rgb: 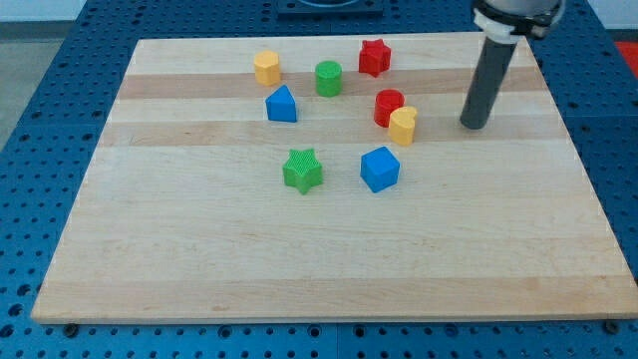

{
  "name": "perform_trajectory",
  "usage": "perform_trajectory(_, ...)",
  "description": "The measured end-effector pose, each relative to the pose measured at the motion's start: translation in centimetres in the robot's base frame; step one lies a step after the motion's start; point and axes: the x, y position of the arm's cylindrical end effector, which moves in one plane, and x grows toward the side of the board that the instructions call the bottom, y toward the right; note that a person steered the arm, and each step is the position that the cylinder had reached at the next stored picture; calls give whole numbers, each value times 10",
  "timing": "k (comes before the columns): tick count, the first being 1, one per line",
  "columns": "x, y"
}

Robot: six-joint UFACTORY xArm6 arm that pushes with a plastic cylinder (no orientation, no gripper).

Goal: Place the yellow heart to the left center of the board

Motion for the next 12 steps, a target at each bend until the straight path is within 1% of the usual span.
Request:
perform_trajectory(2, 7, -53)
perform_trajectory(4, 19, -92)
perform_trajectory(6, 19, -150)
perform_trajectory(9, 38, -233)
perform_trajectory(10, 48, -255)
perform_trajectory(11, 67, -263)
perform_trajectory(12, 69, -276)
